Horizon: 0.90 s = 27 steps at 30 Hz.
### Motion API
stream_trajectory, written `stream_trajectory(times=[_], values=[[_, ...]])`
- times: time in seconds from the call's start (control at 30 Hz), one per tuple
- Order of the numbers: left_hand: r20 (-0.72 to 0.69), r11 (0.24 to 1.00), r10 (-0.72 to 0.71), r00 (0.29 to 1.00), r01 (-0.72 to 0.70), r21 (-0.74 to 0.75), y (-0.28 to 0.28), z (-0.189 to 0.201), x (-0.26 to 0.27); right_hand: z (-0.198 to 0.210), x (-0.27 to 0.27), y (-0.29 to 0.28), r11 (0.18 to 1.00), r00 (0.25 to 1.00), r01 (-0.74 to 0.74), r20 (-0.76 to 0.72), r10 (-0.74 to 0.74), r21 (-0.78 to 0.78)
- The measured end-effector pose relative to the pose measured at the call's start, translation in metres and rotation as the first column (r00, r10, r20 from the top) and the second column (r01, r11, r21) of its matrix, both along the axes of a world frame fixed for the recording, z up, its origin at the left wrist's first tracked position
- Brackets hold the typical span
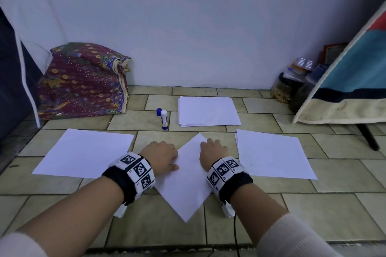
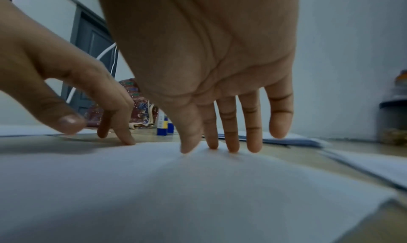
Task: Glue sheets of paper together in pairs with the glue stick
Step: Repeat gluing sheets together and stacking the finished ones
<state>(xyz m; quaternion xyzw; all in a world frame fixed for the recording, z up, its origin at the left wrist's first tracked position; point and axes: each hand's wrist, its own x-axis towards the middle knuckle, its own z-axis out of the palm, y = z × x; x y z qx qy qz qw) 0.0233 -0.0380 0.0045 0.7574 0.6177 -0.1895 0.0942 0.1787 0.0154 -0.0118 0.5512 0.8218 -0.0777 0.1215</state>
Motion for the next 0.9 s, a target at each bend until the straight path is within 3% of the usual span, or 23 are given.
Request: stream_trajectory(times=[0.17,0.33,0.5,0.67,0.9], values=[[0.088,0.998,0.051,0.995,-0.054,0.032,-0.006,0.004,-0.003,-0.009,-0.020,-0.008,0.996,0.994,-0.047,-0.105,0.039,-0.069],[0.196,0.978,0.205,0.959,-0.210,0.007,-0.002,-0.017,-0.014,-0.011,-0.034,-0.003,0.986,0.981,-0.142,-0.147,0.128,-0.091],[0.094,0.958,0.261,0.961,-0.245,-0.150,0.011,-0.021,-0.019,-0.005,-0.047,0.001,0.982,0.982,-0.150,-0.132,0.135,-0.114],[-0.017,0.966,0.219,0.976,-0.219,-0.134,0.014,-0.022,-0.018,0.000,-0.058,-0.001,0.946,0.960,-0.263,-0.149,0.237,-0.190],[-0.100,0.970,0.191,0.976,-0.204,-0.130,0.012,-0.017,-0.015,0.001,-0.011,0.024,0.973,0.983,-0.045,-0.184,0.003,-0.227]])
